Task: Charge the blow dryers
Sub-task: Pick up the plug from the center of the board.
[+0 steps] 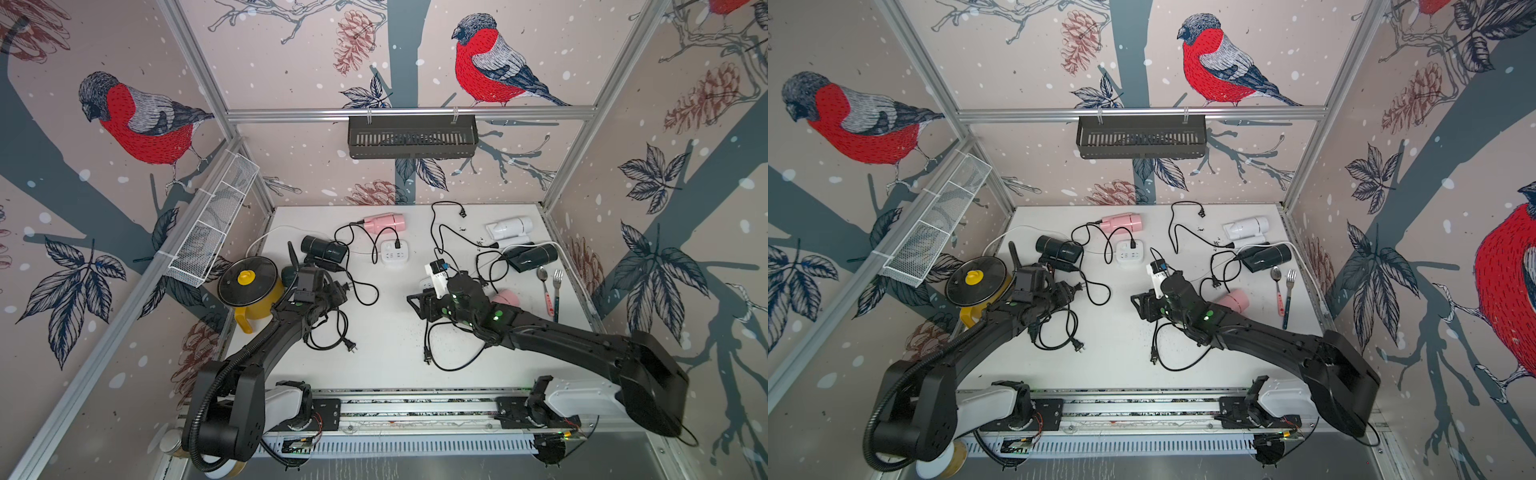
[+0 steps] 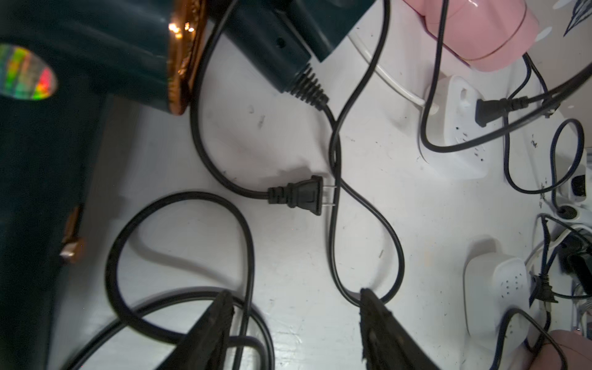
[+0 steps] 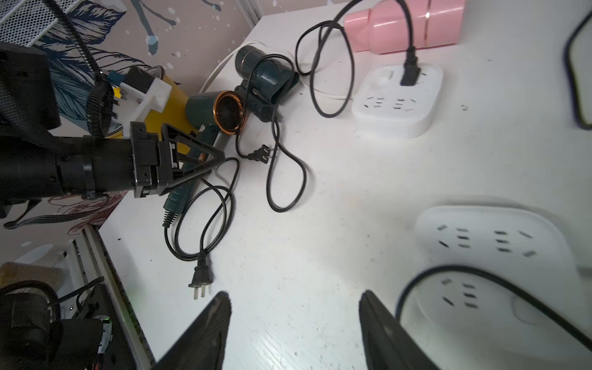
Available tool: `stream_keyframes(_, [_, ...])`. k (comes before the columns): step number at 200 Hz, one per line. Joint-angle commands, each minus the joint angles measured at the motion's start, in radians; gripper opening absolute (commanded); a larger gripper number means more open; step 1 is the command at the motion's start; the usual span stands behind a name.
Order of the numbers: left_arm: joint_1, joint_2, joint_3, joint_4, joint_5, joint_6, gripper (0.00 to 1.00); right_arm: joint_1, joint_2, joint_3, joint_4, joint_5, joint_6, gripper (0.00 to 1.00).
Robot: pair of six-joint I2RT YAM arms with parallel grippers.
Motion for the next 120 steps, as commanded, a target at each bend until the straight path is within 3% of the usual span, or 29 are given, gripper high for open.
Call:
stream_keyframes(1, [0.075,-0.020,-0.031,0.095,0.129,-0.040,0.63,0.042,0.107,0.086,0.048,0.031,0.000,0.58])
stream_keyframes(49, [0.139,-0.128,-0.063,0.109,0.115,-0.050,0.63,0.123,0.473,0.408,0.016,0.076,0.057,0.47])
stream_keyframes(120, [0.162,-0.189,-0.091,0.142,0.131,-0.077,0.62,0.106,0.877,0.847,-0.135,0.117,0.093,0.41])
